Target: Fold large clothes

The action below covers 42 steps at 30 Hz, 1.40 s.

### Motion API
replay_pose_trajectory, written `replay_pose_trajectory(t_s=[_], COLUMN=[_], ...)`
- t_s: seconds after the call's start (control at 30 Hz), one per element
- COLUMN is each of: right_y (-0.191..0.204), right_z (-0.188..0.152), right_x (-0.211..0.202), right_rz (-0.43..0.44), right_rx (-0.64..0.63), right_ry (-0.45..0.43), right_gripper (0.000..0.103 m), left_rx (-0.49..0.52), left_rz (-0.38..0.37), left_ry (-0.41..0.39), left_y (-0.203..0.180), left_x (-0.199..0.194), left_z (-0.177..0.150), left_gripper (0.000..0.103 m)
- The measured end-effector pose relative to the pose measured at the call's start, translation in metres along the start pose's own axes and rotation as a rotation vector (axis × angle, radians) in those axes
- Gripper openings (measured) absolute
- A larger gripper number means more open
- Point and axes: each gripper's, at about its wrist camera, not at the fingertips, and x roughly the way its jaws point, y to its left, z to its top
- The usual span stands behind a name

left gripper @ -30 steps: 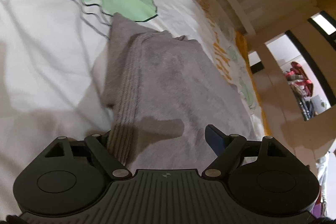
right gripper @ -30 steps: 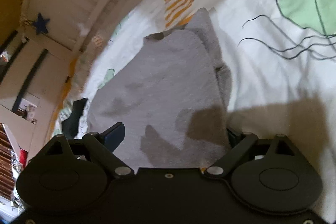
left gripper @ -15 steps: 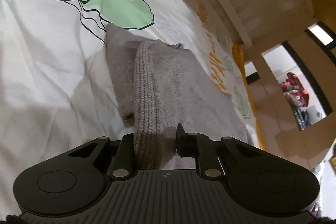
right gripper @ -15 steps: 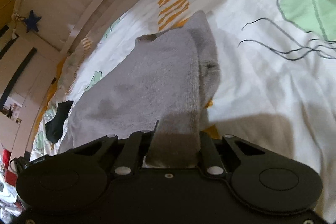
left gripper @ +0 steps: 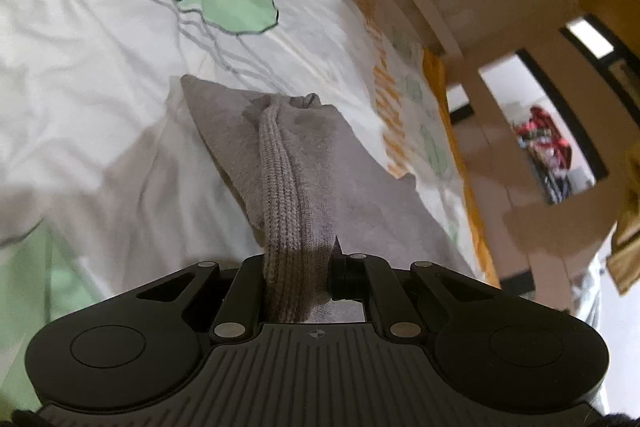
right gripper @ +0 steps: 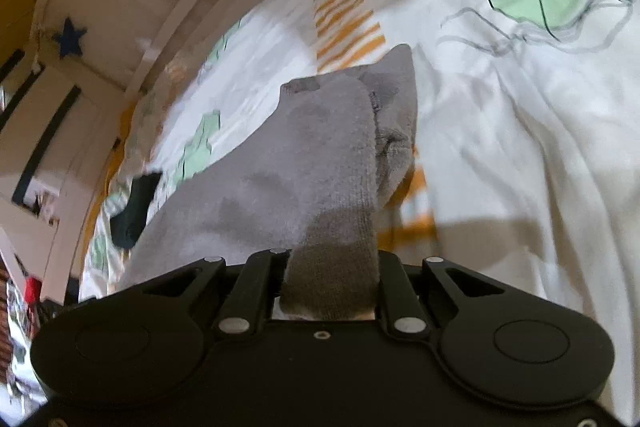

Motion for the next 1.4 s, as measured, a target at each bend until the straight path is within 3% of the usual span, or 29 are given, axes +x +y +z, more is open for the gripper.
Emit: replay_pose_trajectory(t_s=[0.13, 0.2, 0.27, 0.3, 0.37, 0.43, 0.5, 0.57, 0.67, 0.8, 0.87, 1.07, 1.17, 1.23, 1.33, 1.4], right_y=[0.000, -0.001, -0.005, -0.006, -0.007, -0.004, 0.003, 0.009, 0.017, 0.042, 0.053, 0.075, 0.082, 0.085, 0.087, 0.089], right_z=[-0.022, -0.030, -0.036, -0.037, -0.036, -0.032, -0.030, -0.027, -0.025, -0.024, -0.021, -0.018, -0.019, -0.020, -0.023, -0.023], right_x=[-0.014, -0.014, -0.006, 0.000, 0.003, -0.003, -0.014, -0.025, -0.041, -0.043, -0.035, -0.002, 0.009, 0.015, 0.020, 0.026], right_rz=[-0.009, -0.025, -0.100, -0.146, -0.158, -0.175, -0.203, -0.220, -0.228, -0.233, -0.216, -0.167, -0.150, -0.146, -0.148, -0.146], right_rx=[0.004, 0.008, -0.016, -0.033, -0.024, -0.026, -0.068, -0.106, -0.168, -0.290, -0.331, -0.425, -0.462, -0.488, -0.525, -0.540], right_ry=[0.072, 0.115, 0.162, 0.180, 0.175, 0.152, 0.114, 0.077, 0.005, -0.089, -0.106, -0.092, -0.074, -0.063, -0.052, -0.046], right_gripper=[0.021, 0.022, 0.036, 0.037, 0.037, 0.058, 0.074, 0.074, 0.074, 0.074, 0.074, 0.074, 0.074, 0.074, 0.074, 0.074], left_rx=[0.014, 0.054, 0.072, 0.074, 0.062, 0.092, 0.137, 0.187, 0.277, 0.403, 0.468, 0.654, 0.635, 0.545, 0.408, 0.392], left_rz=[0.035, 0.133, 0.253, 0.274, 0.270, 0.303, 0.315, 0.323, 0.321, 0.312, 0.284, 0.159, 0.152, 0.167, 0.096, 0.076], left_ry=[0.049, 0.070, 0.096, 0.091, 0.060, 0.001, -0.067, -0.121, -0.165, -0.192, -0.191, -0.158, -0.129, -0.148, -0.147, -0.155], left_y=[0.007, 0.012, 0.019, 0.023, 0.023, 0.014, 0.002, -0.013, -0.037, -0.069, -0.081, -0.099, -0.085, -0.064, -0.034, -0.031], left_x=[-0.011, -0.007, 0.005, 0.008, 0.005, -0.004, -0.017, -0.027, -0.030, -0.012, 0.002, 0.059, 0.085, 0.095, 0.099, 0.099], left_z=[-0.014, -0.020, -0.023, -0.024, -0.023, -0.021, -0.021, -0.019, -0.014, -0.006, -0.006, -0.021, -0.020, -0.012, -0.004, -0.003], left_gripper=[0.010, 0.013, 0.028, 0.029, 0.030, 0.030, 0.030, 0.036, 0.049, 0.050, 0.054, 0.055, 0.055, 0.055, 0.055, 0.055])
